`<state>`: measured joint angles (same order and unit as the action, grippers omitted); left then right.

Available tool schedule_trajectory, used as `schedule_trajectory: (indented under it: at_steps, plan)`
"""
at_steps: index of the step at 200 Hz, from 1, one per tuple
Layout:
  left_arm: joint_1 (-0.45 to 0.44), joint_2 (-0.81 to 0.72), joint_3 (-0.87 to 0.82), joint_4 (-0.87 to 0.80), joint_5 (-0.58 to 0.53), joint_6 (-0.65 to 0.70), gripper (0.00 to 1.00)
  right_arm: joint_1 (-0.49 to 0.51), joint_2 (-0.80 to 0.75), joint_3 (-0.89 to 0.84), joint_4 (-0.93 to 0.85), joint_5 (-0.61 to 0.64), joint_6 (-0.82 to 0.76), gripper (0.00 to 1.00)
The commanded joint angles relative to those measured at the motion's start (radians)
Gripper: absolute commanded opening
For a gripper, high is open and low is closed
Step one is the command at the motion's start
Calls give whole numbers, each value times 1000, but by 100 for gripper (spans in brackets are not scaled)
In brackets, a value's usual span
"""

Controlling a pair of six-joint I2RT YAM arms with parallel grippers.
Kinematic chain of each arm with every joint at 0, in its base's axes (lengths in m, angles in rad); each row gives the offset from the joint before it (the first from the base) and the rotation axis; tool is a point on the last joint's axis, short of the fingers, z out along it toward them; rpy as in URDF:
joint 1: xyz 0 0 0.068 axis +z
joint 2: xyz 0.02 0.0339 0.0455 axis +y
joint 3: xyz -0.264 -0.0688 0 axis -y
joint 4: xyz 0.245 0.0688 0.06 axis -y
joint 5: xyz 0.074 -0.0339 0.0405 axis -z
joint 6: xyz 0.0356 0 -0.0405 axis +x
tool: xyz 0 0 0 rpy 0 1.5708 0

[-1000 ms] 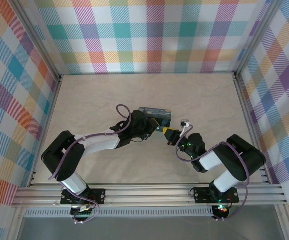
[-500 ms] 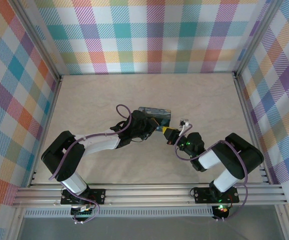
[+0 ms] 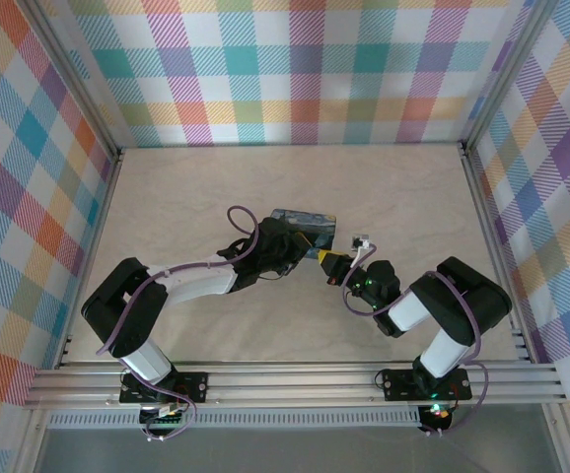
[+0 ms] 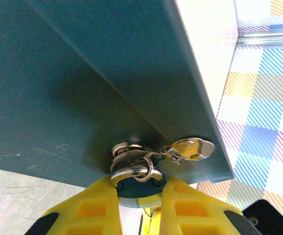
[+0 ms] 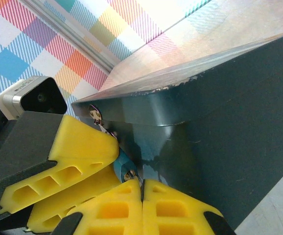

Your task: Unlock the padlock with the key

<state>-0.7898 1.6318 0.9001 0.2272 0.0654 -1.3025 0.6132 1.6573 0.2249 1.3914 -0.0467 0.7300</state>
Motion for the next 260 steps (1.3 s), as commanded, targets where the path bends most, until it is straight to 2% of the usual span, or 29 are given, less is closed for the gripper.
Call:
schedule_trajectory:
  at_steps: [1,156,260]
  plan:
    - [-20,-9,42,70,60,-9,18,18,21,21,15,-45,4,0]
    - [-20,-7,43,51,81,15,17,11,66,25,15,-42,-28,0]
    - [-30,25,67,-45,108,106,17,-12,63,34,15,-78,-19,0]
